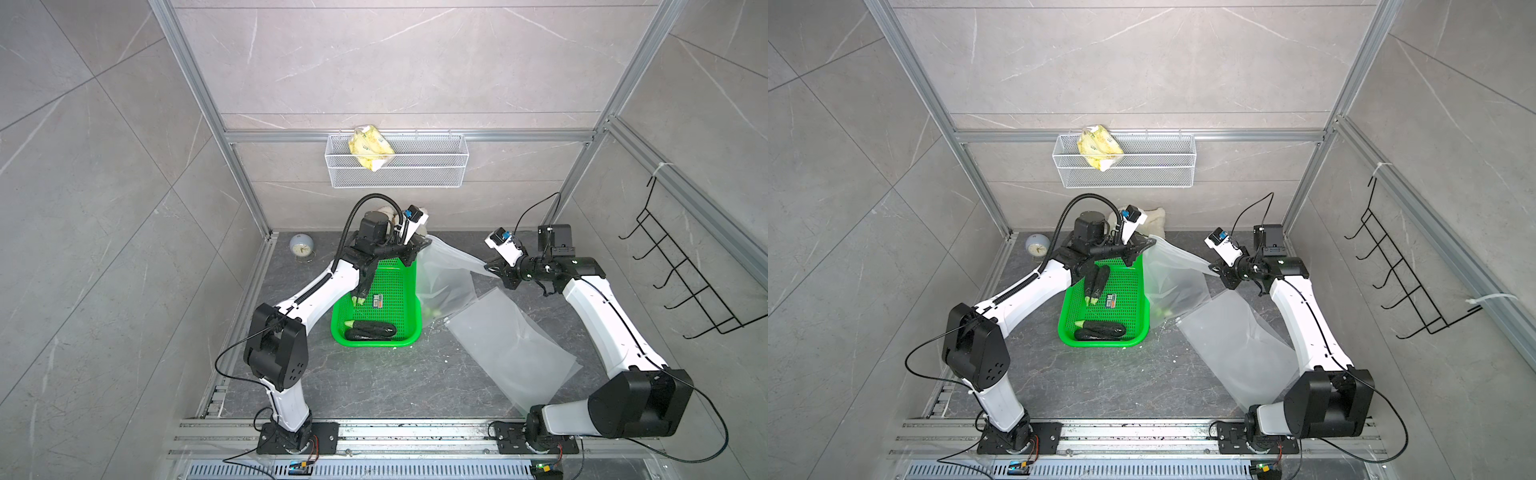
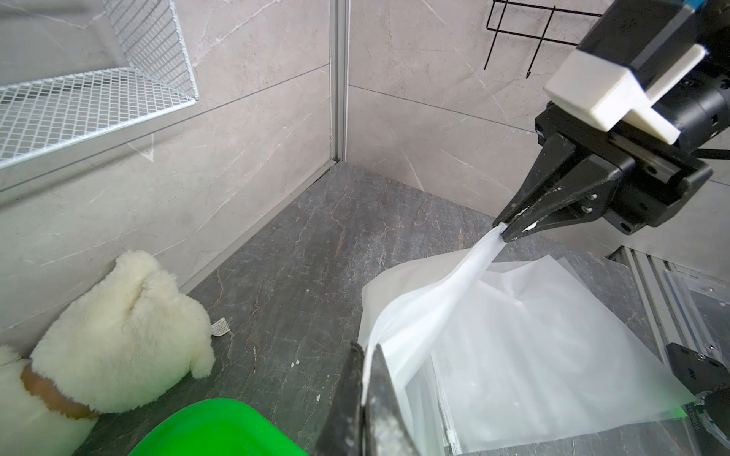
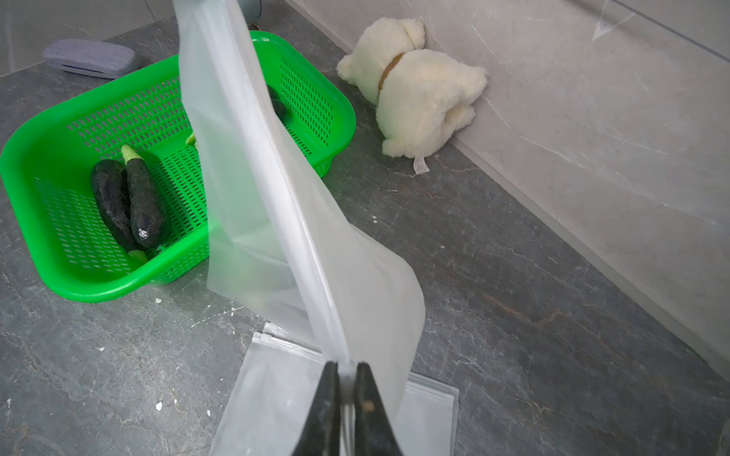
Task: Place the eggplant in a zip-top bag and seal the zipper
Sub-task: Zip the zipper on the zipper food storage bag.
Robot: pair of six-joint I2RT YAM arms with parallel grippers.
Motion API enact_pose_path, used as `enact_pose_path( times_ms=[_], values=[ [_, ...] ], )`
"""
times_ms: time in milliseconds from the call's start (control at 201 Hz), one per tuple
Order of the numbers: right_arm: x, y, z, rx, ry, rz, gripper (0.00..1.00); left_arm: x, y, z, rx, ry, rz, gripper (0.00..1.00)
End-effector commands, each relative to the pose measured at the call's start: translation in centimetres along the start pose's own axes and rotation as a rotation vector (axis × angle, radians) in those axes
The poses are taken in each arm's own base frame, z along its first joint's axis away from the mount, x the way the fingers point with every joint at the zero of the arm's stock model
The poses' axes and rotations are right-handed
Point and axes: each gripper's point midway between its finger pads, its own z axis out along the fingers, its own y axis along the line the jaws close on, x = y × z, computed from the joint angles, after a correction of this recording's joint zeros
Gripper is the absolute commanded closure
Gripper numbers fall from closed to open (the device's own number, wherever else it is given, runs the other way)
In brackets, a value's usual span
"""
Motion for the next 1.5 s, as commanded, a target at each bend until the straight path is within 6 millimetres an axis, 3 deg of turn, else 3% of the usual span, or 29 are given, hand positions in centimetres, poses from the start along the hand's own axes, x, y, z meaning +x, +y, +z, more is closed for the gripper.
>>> enact_pose_path(
  times_ms=[0,1125,1339,1494],
  values=[
    [4.0,-1.8,-1.3,0.111,0.146,0.101,0.95,-3.8,6.6,-3.3,-0.251,-0.117,0.009,1.0],
    [4.4,-2.3,-2.1,0.147,0.168,0.114,0.95,-1.8,7.8,-4.1,-0.3,-0.063,-0.05,1.0],
    [3.2,-2.6,-2.0,0.132,0.143,0.119,0.9,-2.0,6.5,-2.9,-0.203,-0.064,-0.083,1.0],
    [1.3,-1.9,-2.1,0.104,0.081,0.089,0.74,-2.0,4.8,-1.5,-0.138,-0.05,-0.081,1.0]
  ],
)
